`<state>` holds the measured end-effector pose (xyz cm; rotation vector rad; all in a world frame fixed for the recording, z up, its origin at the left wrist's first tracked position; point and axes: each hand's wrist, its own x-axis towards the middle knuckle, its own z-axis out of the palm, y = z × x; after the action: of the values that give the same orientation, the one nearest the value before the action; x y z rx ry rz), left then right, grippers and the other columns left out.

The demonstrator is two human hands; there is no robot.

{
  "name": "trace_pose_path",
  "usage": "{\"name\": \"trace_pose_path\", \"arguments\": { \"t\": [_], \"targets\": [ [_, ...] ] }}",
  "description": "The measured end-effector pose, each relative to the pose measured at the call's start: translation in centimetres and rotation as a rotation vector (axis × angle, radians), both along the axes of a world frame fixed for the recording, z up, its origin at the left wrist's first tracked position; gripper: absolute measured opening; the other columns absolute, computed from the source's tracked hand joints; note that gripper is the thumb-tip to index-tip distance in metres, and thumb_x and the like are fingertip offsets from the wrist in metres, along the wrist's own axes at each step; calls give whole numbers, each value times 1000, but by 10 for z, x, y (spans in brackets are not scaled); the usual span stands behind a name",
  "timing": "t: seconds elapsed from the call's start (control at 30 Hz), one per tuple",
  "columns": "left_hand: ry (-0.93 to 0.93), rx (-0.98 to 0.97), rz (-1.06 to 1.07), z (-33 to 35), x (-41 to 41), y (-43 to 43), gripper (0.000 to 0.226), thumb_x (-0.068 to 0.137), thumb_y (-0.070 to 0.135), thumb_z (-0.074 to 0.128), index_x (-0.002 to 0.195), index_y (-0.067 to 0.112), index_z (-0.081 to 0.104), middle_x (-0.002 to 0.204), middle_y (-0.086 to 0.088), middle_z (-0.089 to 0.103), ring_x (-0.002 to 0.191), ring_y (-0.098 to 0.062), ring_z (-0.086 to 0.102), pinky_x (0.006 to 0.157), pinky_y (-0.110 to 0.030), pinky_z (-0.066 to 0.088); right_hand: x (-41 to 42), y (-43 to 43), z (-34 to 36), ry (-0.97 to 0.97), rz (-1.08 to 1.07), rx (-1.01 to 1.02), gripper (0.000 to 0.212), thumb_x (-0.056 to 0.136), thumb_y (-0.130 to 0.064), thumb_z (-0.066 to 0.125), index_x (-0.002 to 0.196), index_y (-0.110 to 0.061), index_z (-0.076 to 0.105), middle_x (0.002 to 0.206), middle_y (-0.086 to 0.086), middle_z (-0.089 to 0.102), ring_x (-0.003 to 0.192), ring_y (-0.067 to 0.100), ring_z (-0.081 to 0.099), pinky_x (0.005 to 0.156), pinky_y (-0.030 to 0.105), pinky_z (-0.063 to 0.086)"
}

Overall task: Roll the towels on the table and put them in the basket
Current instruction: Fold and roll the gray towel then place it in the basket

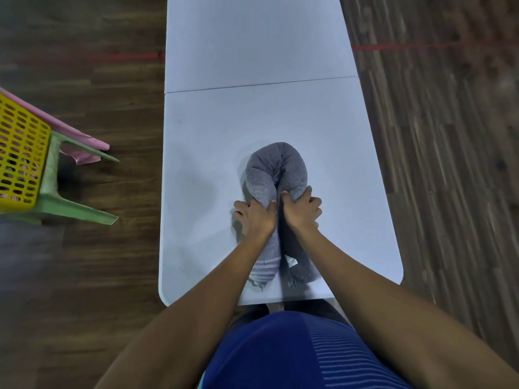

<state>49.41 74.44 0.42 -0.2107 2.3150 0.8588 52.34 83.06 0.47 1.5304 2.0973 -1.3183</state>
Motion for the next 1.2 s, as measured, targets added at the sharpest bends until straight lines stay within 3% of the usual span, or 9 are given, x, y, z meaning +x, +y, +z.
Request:
{"name": "trace_pose_path", "arguments": {
  "t": [0.13, 0.2, 0.3, 0.37, 0.5, 0.63, 0.77, 0.93, 1.2],
  "targets": [
    [17, 325, 108, -6, 10, -22, 63, 85, 54, 43, 141, 23, 41, 122, -10, 49, 118, -28, 47, 106, -46, 38, 6, -16, 10, 25, 39, 16, 115, 73, -76, 59, 154, -24, -4, 156, 9, 14, 142, 30, 17, 111, 54, 22],
    [89, 427, 86, -4, 30, -39, 54, 87, 39, 38, 134, 16, 52, 116, -5, 58, 111, -19, 54, 102, -38, 42, 6, -25, 11, -25, 97, 28, 132, 61, -82, 63, 153, -25, -12, 160, 8, 4, 146, 28, 10, 114, 55, 15],
    [147, 381, 2, -6, 43, -63, 41, 93, 16, 43, 130, 7, 58, 126, -8, 62, 115, -18, 57, 105, -35, 42, 1, -32, 6, -161, 232, 79, 146, 51, -84, 67, 150, -22, -20, 161, 10, -9, 148, 30, 2, 115, 60, 7],
    [269, 207, -97, -14, 39, -83, 38, 94, 11, 47, 131, 9, 58, 129, -9, 61, 118, -22, 55, 103, -34, 42, -3, -33, 2, -252, 304, 125, 149, 52, -80, 72, 149, -20, -25, 160, 13, -12, 147, 33, 1, 114, 62, 10],
    [535, -194, -300, -32, 24, -129, 47, 93, 30, 54, 137, 13, 48, 140, -12, 49, 130, -32, 43, 109, -47, 34, -8, -34, -2, -307, 360, 203, 147, 56, -71, 77, 149, -18, -23, 158, 16, 0, 142, 35, 15, 109, 61, 24],
    [441, -366, -380, -41, 14, -155, 60, 94, 44, 51, 145, 16, 36, 152, -12, 33, 140, -34, 28, 114, -50, 25, -8, -34, -9, -266, 401, 319, 139, 57, -67, 78, 152, -15, -9, 150, 14, 17, 132, 35, 28, 99, 55, 34],
    [414, -369, -405, -47, 19, -162, 64, 95, 44, 48, 150, 18, 29, 157, -10, 24, 144, -33, 21, 115, -49, 24, -10, -29, -14, -144, 499, 394, 119, 63, -54, 80, 150, -15, 9, 138, 12, 34, 121, 34, 39, 92, 53, 39],
    [417, -342, -197, -26, 17, -175, 60, 95, 37, 53, 148, 17, 31, 153, -8, 32, 141, -28, 28, 115, -44, 24, -28, -32, -1, 79, 592, 305, 98, 66, -40, 79, 144, -19, 23, 124, 12, 46, 111, 37, 50, 89, 52, 46],
    [466, -365, 192, 34, 22, -276, 51, 92, 29, 54, 140, 18, 44, 140, -3, 50, 131, -24, 43, 110, -41, 32, -72, -155, 43, 285, 901, 109, 91, 57, -53, 72, 135, -29, 34, 118, 4, 54, 103, 29, 58, 89, 49, 52]
  ]
}}
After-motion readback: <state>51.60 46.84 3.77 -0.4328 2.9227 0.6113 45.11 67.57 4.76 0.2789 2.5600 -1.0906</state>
